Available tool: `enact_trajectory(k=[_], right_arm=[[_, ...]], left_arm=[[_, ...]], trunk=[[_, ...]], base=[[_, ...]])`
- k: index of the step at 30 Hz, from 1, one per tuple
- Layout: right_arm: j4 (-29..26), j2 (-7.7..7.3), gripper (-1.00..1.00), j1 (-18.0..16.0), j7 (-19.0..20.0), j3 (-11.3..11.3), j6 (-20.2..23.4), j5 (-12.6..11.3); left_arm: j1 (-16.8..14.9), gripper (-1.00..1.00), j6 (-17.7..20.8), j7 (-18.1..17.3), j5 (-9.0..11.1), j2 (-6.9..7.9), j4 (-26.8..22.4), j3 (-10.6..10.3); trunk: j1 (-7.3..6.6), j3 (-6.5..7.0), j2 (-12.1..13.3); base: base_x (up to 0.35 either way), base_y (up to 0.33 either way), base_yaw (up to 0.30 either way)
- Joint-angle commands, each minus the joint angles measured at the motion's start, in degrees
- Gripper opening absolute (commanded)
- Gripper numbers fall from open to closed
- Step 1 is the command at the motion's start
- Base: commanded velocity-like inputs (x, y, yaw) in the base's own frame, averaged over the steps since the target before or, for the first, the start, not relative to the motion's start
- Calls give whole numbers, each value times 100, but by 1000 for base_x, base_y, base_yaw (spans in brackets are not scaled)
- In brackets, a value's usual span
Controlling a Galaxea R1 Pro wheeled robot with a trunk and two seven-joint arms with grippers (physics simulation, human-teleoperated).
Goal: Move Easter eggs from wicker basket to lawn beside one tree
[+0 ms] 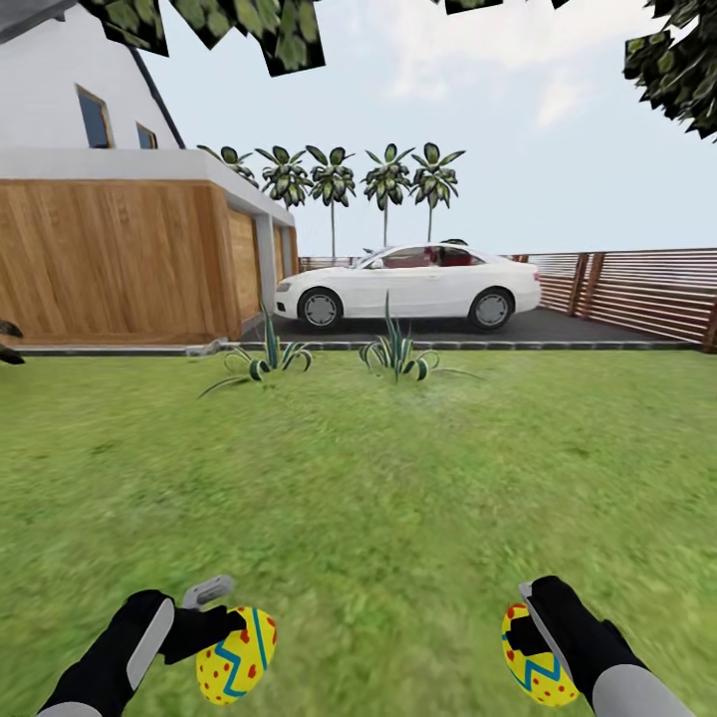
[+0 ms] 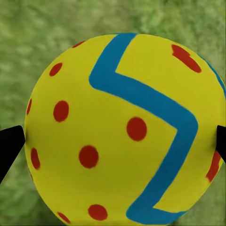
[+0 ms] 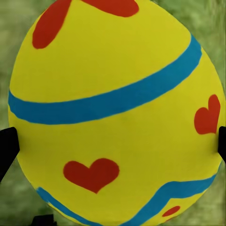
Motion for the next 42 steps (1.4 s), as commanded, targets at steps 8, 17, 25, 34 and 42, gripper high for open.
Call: enact_trajectory(k=[8,17,25,34,42], right_arm=[[-10,-8,-100,-1,33,21,29,45],[-10,-6,-100,-1,30,21,29,45],[-9,-6,-100,-1,33,21,29,45],[-10,-6,-100,-1,33,21,29,45],[-8,-11,-100,-1,33,21,29,45]], left_arm=[[-6,-100,41,-39,-69,9,-11,21],[-6,-100,37,-24,-69,-11,-2,12],[-8,-100,37,-22,-69,-11,-2,6],[-4,-100,37,-22,-69,-19,-10,3],[-8,-100,37,-22,-63,-20,-8,-2]], trunk=[[2,-7,-3],[2,-7,-3],[2,-7,-3],[2,-7,-3],[2,-7,-3]], base=[[294,-194,297],[294,-191,296],[294,-191,296],[294,-191,296],[294,-191,296]])
